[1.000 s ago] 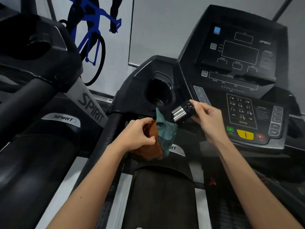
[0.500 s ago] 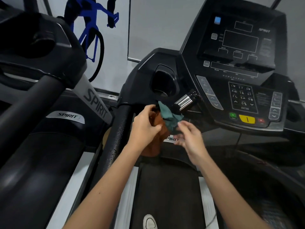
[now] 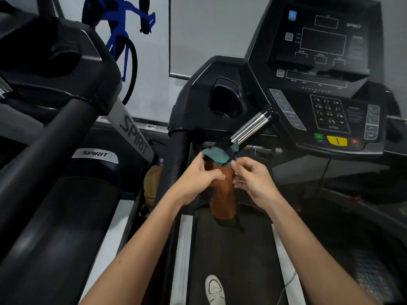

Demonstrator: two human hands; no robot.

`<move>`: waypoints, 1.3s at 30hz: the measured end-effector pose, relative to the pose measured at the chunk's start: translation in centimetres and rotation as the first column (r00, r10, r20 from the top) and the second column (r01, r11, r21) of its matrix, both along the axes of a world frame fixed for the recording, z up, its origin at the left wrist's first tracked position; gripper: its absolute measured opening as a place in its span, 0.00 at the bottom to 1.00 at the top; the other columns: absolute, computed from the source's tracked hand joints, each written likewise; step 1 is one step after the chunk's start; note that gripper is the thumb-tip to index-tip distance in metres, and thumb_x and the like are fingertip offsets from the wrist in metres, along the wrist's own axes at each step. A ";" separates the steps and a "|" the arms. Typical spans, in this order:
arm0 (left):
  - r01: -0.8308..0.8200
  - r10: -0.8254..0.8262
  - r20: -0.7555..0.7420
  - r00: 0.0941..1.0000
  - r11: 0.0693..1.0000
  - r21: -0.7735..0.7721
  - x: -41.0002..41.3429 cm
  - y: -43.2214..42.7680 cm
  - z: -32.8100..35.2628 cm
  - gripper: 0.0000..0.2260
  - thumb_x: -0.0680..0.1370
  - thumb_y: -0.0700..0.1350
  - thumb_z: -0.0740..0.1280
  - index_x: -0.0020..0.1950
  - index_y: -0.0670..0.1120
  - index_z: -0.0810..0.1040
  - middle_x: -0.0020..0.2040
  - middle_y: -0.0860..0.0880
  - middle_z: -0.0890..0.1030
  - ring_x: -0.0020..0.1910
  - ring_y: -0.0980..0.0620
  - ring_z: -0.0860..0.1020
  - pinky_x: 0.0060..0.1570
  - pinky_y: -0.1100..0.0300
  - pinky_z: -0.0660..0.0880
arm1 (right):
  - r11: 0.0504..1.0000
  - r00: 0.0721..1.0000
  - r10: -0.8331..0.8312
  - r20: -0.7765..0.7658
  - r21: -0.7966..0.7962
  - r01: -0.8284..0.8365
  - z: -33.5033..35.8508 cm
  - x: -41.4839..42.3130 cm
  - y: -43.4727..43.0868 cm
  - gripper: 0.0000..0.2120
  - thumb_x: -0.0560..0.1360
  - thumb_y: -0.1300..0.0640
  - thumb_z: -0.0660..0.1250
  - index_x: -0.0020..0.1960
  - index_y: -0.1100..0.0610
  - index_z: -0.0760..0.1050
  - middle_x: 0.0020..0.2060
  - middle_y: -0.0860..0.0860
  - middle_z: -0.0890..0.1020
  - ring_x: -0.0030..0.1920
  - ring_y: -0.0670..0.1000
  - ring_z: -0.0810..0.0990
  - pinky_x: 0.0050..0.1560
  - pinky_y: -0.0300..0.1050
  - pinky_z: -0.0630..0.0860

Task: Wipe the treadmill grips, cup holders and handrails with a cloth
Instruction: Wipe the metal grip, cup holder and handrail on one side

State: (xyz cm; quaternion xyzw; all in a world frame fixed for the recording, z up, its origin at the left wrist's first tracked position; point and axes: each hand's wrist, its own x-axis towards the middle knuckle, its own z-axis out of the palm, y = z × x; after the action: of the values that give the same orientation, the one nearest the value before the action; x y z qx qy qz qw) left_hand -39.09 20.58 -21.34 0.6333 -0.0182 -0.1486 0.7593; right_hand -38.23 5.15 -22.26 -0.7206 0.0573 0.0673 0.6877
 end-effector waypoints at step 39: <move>-0.287 0.244 0.155 0.957 0.869 0.403 2.1 10.8 -7.7 0.15 0.75 0.41 0.69 0.61 0.48 0.78 0.50 0.53 0.81 0.52 0.56 0.79 0.61 0.53 0.74 | 0.997 1.000 0.002 -0.026 0.083 0.000 -6.0 -2.4 9.3 0.20 0.73 0.69 0.65 0.63 0.55 0.72 0.57 0.56 0.80 0.57 0.51 0.80 0.59 0.45 0.75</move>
State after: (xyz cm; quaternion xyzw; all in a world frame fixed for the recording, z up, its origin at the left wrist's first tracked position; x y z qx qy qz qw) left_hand -36.97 31.35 -29.07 0.7851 0.0635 -0.0116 0.6160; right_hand -40.63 14.46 -28.28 -0.6903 0.0630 0.0792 0.7164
